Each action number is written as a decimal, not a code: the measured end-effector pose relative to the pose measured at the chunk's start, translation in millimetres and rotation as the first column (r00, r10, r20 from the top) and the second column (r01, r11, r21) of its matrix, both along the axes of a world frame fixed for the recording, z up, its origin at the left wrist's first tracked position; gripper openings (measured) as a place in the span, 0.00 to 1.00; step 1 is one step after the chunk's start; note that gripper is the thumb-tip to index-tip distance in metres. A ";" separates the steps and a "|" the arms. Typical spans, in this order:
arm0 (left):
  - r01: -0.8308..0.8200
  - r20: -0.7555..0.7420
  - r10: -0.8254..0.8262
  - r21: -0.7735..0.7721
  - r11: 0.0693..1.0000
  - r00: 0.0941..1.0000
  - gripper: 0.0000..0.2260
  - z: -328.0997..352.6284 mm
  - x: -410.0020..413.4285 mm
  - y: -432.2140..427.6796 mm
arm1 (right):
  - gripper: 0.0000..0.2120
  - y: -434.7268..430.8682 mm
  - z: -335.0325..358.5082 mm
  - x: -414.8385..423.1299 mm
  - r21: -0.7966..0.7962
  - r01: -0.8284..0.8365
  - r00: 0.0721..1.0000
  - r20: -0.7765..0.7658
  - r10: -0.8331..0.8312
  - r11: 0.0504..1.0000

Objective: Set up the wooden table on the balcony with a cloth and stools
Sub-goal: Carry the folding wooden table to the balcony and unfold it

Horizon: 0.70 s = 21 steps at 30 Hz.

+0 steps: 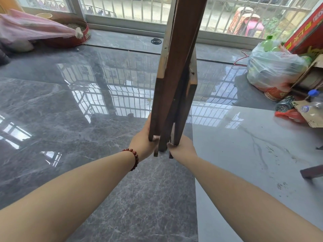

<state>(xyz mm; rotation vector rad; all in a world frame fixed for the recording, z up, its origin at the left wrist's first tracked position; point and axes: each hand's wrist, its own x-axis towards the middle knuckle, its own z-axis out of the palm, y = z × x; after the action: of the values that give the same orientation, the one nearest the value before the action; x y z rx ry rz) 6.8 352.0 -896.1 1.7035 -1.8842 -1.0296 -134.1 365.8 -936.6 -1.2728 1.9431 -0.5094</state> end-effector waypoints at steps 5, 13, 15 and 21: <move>0.052 -0.084 -0.048 0.050 0.997 0.995 0.28 -5.4 4.9 -1.4 | 0.13 0.9 -12.9 1.8 0.149 0.002 1.000 0.009 -0.004 0.989; 0.134 0.116 -0.153 0.156 0.979 0.981 0.25 -12.1 8.8 -6.2 | 0.17 0.3 -21.5 8.0 0.213 -0.071 0.997 0.055 0.060 0.974; 0.215 0.216 -0.275 0.262 0.941 0.937 0.23 -19.0 10.0 -9.6 | 0.17 -1.1 -25.3 6.2 0.230 -0.103 0.994 0.047 0.094 0.968; 0.232 0.050 -0.268 0.362 0.903 0.962 0.31 -51.7 -4.1 -1.6 | 0.15 -4.6 -35.9 10.3 0.305 -0.027 0.989 0.148 -0.019 0.952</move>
<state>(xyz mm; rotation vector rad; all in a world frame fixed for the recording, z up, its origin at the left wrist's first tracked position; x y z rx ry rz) 2.7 350.4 -947.9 1.7569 -2.1249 -1.4886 -123.8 361.2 -972.5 -1.0104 1.8098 -0.2772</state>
